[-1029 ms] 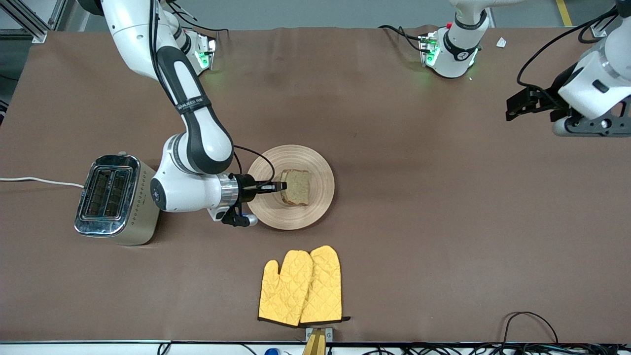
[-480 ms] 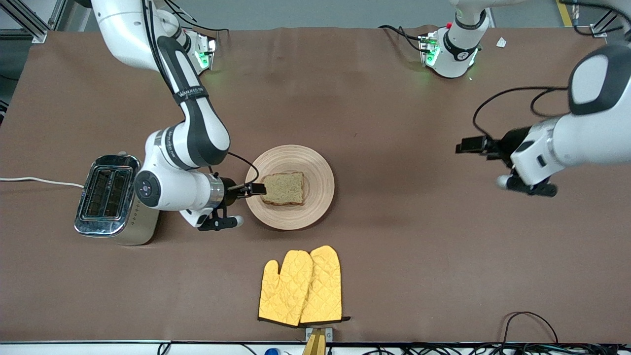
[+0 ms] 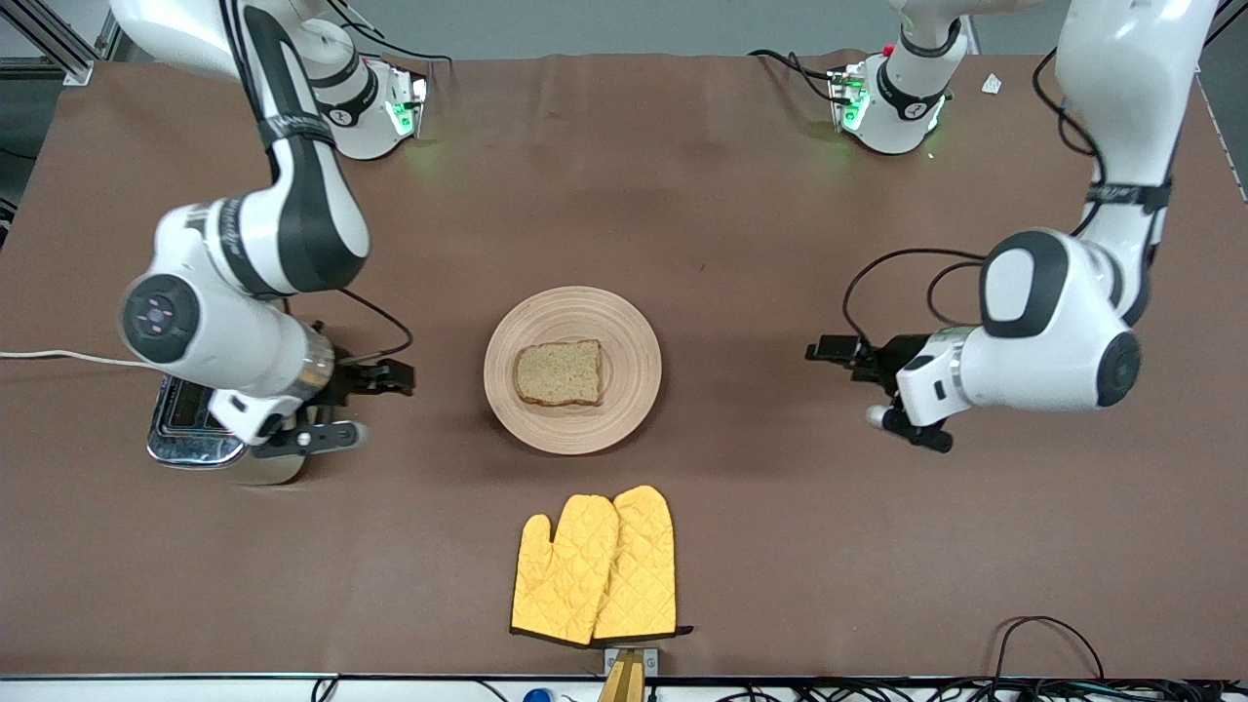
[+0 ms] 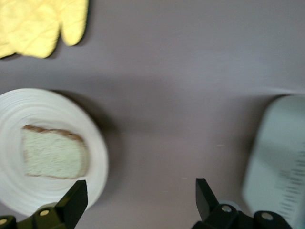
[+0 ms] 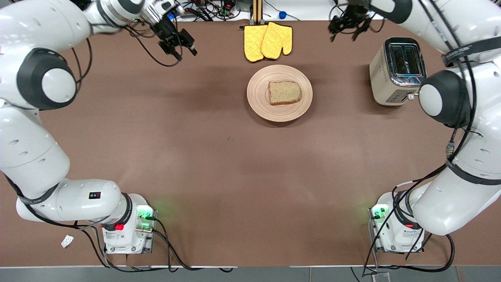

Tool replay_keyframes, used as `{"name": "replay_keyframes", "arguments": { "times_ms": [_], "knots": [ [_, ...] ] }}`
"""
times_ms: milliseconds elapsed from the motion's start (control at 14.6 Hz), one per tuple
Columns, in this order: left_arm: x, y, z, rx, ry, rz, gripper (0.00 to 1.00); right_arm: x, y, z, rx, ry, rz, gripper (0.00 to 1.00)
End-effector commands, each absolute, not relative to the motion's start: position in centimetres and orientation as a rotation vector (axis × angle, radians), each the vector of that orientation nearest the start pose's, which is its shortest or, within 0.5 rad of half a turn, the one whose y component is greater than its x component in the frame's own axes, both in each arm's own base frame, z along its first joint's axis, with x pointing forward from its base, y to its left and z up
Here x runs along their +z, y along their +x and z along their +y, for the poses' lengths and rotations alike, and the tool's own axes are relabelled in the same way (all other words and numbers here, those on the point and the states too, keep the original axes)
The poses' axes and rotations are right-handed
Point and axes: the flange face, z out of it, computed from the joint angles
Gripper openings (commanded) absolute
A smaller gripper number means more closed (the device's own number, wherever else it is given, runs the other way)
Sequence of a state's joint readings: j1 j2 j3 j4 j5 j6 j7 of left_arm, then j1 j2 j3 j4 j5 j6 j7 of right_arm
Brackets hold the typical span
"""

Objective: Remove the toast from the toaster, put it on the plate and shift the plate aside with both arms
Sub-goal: 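Withdraw the right gripper while the left gripper reaches the plate rim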

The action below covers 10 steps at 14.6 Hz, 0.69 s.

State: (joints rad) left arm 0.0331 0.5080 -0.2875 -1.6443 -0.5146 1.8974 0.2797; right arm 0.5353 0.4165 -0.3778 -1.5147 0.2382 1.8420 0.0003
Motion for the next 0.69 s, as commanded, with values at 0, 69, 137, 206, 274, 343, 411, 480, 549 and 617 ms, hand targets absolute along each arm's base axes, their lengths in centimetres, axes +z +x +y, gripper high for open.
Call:
{"name": "replay_keyframes", "arguments": {
  "times_ms": [0,69,137,206,274,343,411,480,549,617],
  "knots": [
    [27.7,63.8,-20.3,-0.254,2.376,-0.346,0.98,45.8,64.6,10.5,0.081,-3.087,-0.086,1.0],
    [26.3,63.8,-21.4,-0.235,2.35,-0.334,0.95,46.3,64.3,9.4,0.105,-3.087,-0.06,1.0],
    [25.2,63.7,-22.5,-0.22,2.332,-0.314,0.93,46.9,64.3,7.9,0.114,-3.101,-0.031,1.0],
    [24.0,63.5,-23.4,-0.214,2.322,-0.295,0.9,47.4,64.4,6.3,0.111,-3.138,-0.005,1.0],
    [22.8,63.0,-24.6,-0.209,2.305,-0.295,0.87,48.5,64.3,4.7,0.084,-3.172,0.013,1.0],
    [21.5,62.5,-25.6,-0.22,2.292,-0.295,0.82,49.0,64.1,3.5,0.08,-3.177,0.04,1.0],
    [20.3,61.7,-27.0,-0.228,2.281,-0.303,0.76,49.5,63.9,1.9,0.084,-3.178,0.08,1.0],
    [19.4,61.0,-28.2,-0.225,2.281,-0.298,0.72,49.8,63.6,0.9,0.093,-3.179,0.104,1.0],
    [19.0,60.6,-29.0,-0.211,2.275,-0.277,0.7,50.2,63.4,0.0,0.088,-3.177,0.117,1.0],
    [18.0,59.7,-30.0,-0.226,2.246,-0.221,0.69,50.8,63.1,-0.7,0.076,-3.173,0.12,1.0]
  ]
}}
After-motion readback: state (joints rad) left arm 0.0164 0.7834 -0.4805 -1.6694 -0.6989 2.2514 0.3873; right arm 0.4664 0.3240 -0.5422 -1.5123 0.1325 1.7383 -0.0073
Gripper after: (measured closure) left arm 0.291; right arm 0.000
